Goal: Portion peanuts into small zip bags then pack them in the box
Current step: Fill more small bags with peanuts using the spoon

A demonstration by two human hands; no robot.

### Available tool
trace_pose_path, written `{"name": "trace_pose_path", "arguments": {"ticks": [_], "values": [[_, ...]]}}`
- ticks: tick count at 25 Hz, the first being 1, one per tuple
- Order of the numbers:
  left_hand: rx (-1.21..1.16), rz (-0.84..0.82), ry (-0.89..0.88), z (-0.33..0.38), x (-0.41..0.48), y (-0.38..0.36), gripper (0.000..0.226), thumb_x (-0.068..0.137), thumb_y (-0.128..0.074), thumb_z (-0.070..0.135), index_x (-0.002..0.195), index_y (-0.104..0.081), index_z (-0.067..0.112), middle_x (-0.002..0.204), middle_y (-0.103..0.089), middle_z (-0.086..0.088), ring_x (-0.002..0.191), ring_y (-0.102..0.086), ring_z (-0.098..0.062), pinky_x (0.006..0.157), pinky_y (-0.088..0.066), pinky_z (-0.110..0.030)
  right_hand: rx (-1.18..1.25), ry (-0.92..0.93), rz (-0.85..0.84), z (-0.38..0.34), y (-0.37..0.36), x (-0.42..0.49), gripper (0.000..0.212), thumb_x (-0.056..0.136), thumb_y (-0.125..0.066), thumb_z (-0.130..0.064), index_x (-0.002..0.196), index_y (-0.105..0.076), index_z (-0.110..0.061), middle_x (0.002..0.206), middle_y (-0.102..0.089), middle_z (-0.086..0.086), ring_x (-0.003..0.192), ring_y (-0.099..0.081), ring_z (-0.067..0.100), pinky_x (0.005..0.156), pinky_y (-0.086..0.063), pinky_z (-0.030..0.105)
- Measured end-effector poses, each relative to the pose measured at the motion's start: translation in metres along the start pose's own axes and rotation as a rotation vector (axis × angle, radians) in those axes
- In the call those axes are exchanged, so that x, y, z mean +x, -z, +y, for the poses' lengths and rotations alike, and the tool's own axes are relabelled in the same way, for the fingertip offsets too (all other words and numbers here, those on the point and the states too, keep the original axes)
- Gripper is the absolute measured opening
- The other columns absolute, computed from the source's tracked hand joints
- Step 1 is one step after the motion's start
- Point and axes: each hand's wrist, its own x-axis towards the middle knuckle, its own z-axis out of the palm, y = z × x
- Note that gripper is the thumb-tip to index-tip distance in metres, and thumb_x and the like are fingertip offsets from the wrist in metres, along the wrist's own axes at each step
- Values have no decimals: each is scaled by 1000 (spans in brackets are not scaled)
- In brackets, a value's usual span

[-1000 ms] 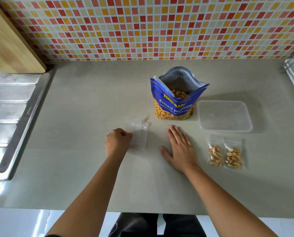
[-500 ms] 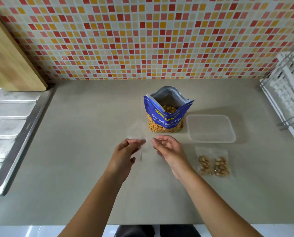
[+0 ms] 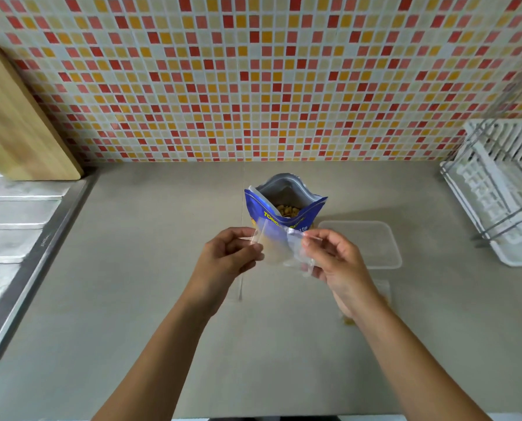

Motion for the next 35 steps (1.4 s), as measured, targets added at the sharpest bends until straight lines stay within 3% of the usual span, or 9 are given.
{"name": "trace_pose_path", "arguments": {"ticks": [3,6,13,18,22,27,30,32,35], "values": [[-26,-21,1,6,-4,-12,21,83,-63,0,92,-62,19,72,-64,1,66,-66,-11,61,-51,-22,-34,116,-8,-10,3,-6,22,78,-70,-3,91,-64,-20,73,-67,-8,62,-59,3,60,-48,17],[-23,-45,0,10,-4,-17,12,88,-59,9,94,-63,18,76,-68,4,64,-65,-11,58,-50,-18,-122,189,3,-19,10,-8,25,77,-71,-3,94,-63,-20,75,-72,-6,65,-60,4,61,-48,16],[-329,-119,63,17,-2,-27,18,88,-50,0,83,-67,4,67,-67,-5,57,-59,-11,56,-53,-19,-106,195,-6,-26,20,-6,23,81,-69,-7,95,-64,-25,75,-66,10,70,-57,14,70,-48,24],[-568,-209,194,16,-4,-32,14,75,-55,6,82,-67,6,68,-67,-2,55,-63,-7,53,-54,-17,-9,122,-14,-25,15,-5,26,84,-62,0,102,-61,-20,75,-71,0,76,-65,11,76,-54,21],[-283,-138,94,17,-1,-32,11,85,-55,-2,83,-64,2,63,-61,-3,53,-56,-9,54,-51,-17,5,83,48,-27,18,-4,22,83,-64,-2,98,-62,-19,80,-70,-6,74,-67,7,64,-50,14],[28,-52,-45,30,-1,-26,8,85,-60,0,86,-68,-1,66,-62,-7,58,-55,-13,60,-53,-18,239,-31,1,-32,23,-4,18,80,-62,-4,94,-61,-15,67,-67,-2,68,-66,5,66,-53,16],[386,87,-163,31,0,-25,12,82,-63,3,79,-72,9,64,-64,-8,57,-55,-11,61,-51,-16,218,-41,9,-31,21,-4,17,87,-55,-1,98,-62,-12,72,-72,-2,71,-68,2,66,-53,14],[485,146,-180,32,-1,-25,16,80,-63,5,72,-72,14,58,-64,-3,53,-54,-9,60,-50,-18,37,11,75,-27,20,-4,21,90,-57,-12,111,-60,-13,87,-72,-5,76,-67,0,72,-53,16],[477,155,-153,37,-1,-24,15,78,-63,6,68,-71,13,56,-64,-3,54,-56,-13,66,-53,-29,-567,414,187,-26,27,-6,65,80,-68,-46,134,-43,-19,131,-49,-9,119,-48,-3,101,-38,16]]}}
